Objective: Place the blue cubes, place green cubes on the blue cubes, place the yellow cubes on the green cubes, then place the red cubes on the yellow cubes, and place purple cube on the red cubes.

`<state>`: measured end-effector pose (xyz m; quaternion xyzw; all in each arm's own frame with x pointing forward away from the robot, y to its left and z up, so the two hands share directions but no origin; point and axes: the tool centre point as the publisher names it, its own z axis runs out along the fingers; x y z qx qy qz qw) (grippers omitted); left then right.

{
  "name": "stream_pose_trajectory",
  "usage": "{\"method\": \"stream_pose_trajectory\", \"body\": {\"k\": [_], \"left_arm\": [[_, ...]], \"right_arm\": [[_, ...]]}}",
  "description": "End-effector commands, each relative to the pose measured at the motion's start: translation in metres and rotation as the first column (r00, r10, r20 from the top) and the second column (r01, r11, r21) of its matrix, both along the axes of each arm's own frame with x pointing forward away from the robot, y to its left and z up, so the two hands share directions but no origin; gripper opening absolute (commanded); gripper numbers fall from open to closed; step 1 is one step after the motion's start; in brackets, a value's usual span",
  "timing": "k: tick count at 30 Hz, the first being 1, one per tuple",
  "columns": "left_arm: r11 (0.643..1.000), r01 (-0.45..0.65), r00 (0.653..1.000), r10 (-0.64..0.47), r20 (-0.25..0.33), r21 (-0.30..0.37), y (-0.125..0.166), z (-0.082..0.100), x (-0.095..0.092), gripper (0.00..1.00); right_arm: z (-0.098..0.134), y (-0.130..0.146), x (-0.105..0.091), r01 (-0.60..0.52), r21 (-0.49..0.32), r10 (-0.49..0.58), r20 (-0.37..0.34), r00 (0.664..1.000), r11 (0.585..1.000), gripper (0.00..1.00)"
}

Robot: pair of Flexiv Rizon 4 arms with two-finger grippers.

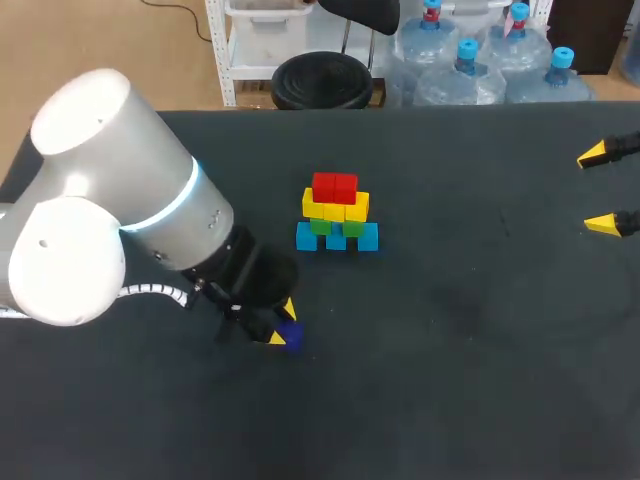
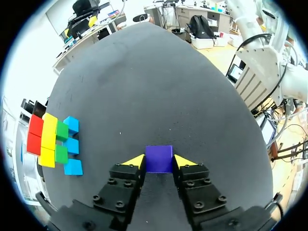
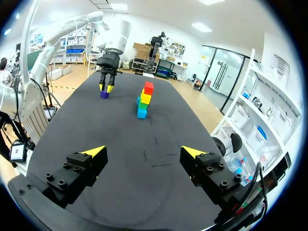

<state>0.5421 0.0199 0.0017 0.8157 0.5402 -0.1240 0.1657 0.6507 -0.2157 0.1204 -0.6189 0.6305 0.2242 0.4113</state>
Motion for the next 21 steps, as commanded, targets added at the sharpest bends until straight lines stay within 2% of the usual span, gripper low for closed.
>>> {"method": "stream_pose_trajectory", "body": {"k": [1, 6, 10, 15, 21], "left_arm": [[1.000, -0.013, 1.000, 0.013, 0.002, 0.015, -0.002, 0.001, 0.004, 0.00], [0.999, -0.024, 1.000, 0.023, 0.011, 0.027, 0.000, 0.016, 0.006, 0.00], [0.999, -0.037, 0.999, 0.036, 0.014, 0.039, 0.002, 0.041, 0.009, 0.00], [0.996, -0.076, 0.997, 0.074, 0.030, 0.047, 0.007, 0.081, 0.018, 0.00], [0.988, -0.152, 0.987, 0.152, 0.059, 0.001, 0.014, 0.136, 0.040, 0.00]], "right_arm": [[-0.001, 0.000, 0.001, -0.001, 0.002, 0.001, 0.001, 1.000, 1.000, 1.00], [-0.001, 0.000, 0.001, -0.001, 0.002, 0.001, 0.001, 1.000, 1.000, 1.00], [-0.001, 0.000, 0.001, -0.001, 0.002, 0.001, 0.001, 1.000, 1.000, 1.00], [-0.001, 0.000, 0.001, -0.001, 0.002, 0.001, 0.001, 1.000, 1.000, 1.00], [-0.001, 0.000, 0.001, -0.001, 0.002, 0.001, 0.001, 1.000, 1.000, 1.00]]}}
